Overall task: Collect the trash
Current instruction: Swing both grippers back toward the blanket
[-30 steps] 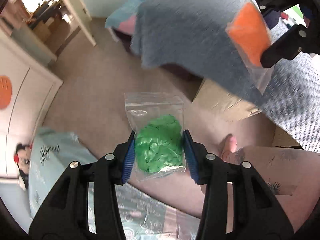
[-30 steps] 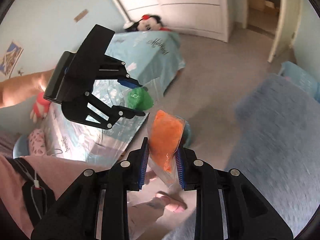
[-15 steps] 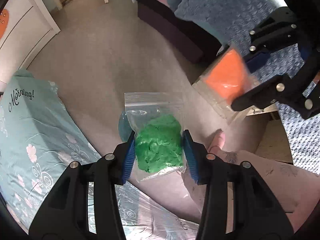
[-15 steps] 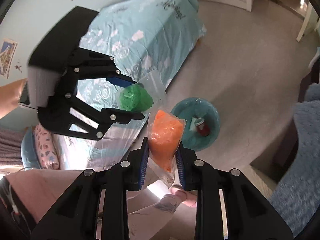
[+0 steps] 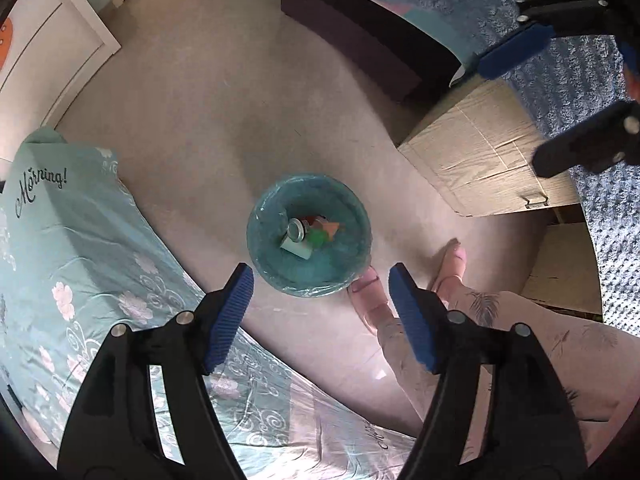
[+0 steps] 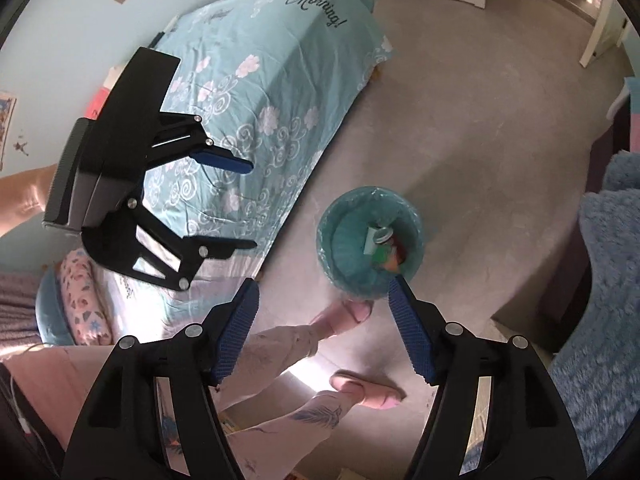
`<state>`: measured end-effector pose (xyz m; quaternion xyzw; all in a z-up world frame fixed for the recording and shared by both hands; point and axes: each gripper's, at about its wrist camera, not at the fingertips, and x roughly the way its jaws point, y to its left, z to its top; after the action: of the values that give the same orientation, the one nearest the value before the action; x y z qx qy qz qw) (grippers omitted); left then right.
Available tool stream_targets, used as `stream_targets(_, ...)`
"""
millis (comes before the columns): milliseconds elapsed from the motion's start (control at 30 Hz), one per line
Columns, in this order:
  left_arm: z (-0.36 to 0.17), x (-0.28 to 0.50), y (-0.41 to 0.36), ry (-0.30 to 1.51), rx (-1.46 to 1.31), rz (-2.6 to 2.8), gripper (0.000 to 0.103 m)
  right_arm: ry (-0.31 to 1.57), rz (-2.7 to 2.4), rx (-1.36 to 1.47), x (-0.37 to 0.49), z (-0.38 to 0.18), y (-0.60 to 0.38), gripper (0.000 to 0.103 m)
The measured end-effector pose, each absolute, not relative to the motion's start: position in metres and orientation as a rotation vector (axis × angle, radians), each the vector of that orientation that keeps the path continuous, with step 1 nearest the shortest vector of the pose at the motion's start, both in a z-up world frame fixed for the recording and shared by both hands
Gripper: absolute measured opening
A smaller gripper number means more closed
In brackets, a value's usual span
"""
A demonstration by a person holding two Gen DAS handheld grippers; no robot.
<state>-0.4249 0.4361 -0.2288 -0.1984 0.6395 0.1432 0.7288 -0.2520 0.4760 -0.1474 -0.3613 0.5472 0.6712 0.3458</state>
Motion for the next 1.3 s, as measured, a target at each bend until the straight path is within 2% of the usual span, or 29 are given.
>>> stream_targets(300,-0.205,-0.412,0.437,1.380,-0.358,0.299,0.069,1.380,1.718,-0.853,-0.221,-0.113,0.457,0.068)
stream_targets(533,-0.137,-0.369,0.406,1.296,-0.132,0.164,0.069,1.291,1.692,-0.662,-0.176,-0.042,0.405,0.073)
stream_targets(733,-0.079,-0.302,0.364,1.209,0.040,-0.019,0.078,1.193,1.526,-0.557,-0.114,0.019,0.304,0.075)
stream_targets(800,-0.063,-0.277,0.343,1.184,0.098,-0.076,0.078,1.175,1.453,-0.521,-0.095,0.032,0.266,0.079)
stream_targets(900,-0.043,-0.232,0.306,1.132,0.177,-0.147,0.085,1.141,1.331,-0.465,-0.060,0.049,0.197,0.083)
stream_targets(1067,-0.023,-0.152,0.240,1.075,0.281,-0.276,0.086,1.118,1.148,-0.396,-0.011,0.065,0.090,0.083)
stream_targets(1133,-0.019,-0.120,0.213,1.057,0.324,-0.326,0.089,1.113,1.093,-0.365,0.003,0.068,0.056,0.085)
stream_targets(1300,-0.010,-0.053,0.155,1.019,0.378,-0.459,0.090,1.124,0.954,-0.282,0.037,0.061,-0.024,0.086)
